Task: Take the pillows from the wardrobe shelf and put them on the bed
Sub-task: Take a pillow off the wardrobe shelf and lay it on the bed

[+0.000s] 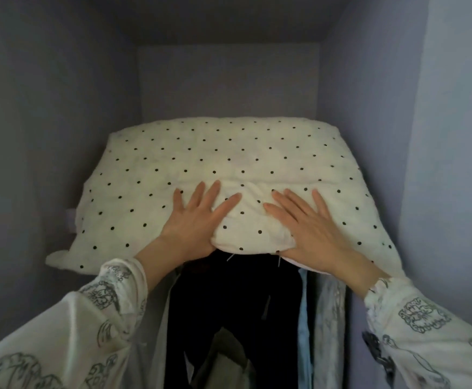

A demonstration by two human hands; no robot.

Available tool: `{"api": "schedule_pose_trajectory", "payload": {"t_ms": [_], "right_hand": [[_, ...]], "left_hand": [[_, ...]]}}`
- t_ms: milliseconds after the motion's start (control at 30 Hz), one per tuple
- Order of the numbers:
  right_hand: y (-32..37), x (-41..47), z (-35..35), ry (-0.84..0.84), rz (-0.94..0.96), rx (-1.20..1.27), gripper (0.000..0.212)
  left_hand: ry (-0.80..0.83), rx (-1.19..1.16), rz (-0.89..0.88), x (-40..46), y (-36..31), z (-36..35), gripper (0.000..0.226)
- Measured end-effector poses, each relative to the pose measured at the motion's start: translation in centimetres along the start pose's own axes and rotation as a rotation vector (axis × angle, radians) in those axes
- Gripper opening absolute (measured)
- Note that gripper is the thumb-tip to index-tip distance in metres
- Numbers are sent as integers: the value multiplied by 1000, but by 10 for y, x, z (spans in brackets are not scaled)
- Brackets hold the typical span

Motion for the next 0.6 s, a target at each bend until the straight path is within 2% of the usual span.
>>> {"api": "schedule_pose_trajectory", "payload": {"t_ms": [67, 200, 333, 467, 600], "right_hand": [[0, 0, -9, 39, -5, 65, 83], [2, 24, -15, -12, -75, 145, 64], [3, 68, -22, -32, -173, 63, 60], [5, 93, -37, -124, -240, -16, 64], [7, 105, -44, -215, -265, -70, 64]], "left_hand": [[17, 29, 11, 1, -3, -9, 99], [5, 16, -13, 7, -3, -28, 100], [7, 4, -177, 13, 11, -43, 108], [-15, 52, -333, 26, 42, -40, 82], [-116, -6, -229, 59, 78, -24, 60]]}}
Point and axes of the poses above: each hand's wrist, its own x-axis towards the middle knuckle, its own z-axis out of the back of the hand, y = z × x, the point moved 2 cm from there along x, towards the middle knuckle, and after that the axes turned 2 degrees about y, right-handed, at the moved point
